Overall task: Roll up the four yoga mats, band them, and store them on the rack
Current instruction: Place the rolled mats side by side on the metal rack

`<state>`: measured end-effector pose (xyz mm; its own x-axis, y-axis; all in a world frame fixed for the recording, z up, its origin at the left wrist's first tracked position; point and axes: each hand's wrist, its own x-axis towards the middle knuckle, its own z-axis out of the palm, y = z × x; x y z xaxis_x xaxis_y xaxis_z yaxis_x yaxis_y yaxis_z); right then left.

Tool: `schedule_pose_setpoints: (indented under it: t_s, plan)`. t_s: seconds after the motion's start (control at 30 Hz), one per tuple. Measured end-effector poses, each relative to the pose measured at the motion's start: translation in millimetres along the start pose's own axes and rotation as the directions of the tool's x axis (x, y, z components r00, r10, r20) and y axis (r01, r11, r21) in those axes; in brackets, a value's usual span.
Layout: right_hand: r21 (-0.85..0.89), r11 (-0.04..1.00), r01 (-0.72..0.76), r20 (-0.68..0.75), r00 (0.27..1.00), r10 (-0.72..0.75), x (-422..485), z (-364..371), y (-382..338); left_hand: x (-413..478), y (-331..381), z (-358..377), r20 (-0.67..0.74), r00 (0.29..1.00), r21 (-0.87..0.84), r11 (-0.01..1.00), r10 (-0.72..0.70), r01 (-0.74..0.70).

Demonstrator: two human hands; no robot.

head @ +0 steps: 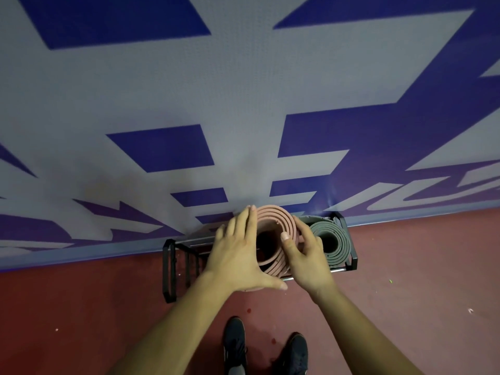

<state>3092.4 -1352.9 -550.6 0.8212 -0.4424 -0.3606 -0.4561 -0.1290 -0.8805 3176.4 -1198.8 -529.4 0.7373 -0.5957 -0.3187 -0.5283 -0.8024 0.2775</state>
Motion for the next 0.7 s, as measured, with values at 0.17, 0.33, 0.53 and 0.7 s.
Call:
schedule_pose_setpoints:
  t_s: [0.17, 0.33, 0.53, 0.7]
  plan:
    - [0.103, 0.995, 0.008, 0.093, 0.996, -0.018, 4.1, -6.6, 0.9, 4.2, -10.3, -1.1, -0.025, 0.999, -0.139, 0.99, 0.03, -0.034]
    - [0.022, 0.994, 0.104, 0.189, 0.976, -0.106, 5.6, -27.3, 6.6, 6.7, -33.1, -7.5, 0.001, 0.996, -0.245, 0.966, 0.089, -0.086]
    - [-0.201, 0.917, 0.345, 0.533, 0.824, -0.193, 38.1, -35.0, 4.3, 21.9, -42.9, -16.6, 0.083, 0.963, -0.173, 0.956, 0.255, -0.238]
    - [-0.251, 0.873, 0.419, 0.501, 0.828, -0.253, 44.3, -32.5, 5.2, 26.3, -48.1, -26.1, 0.079, 0.966, -0.139, 0.962, 0.245, -0.233]
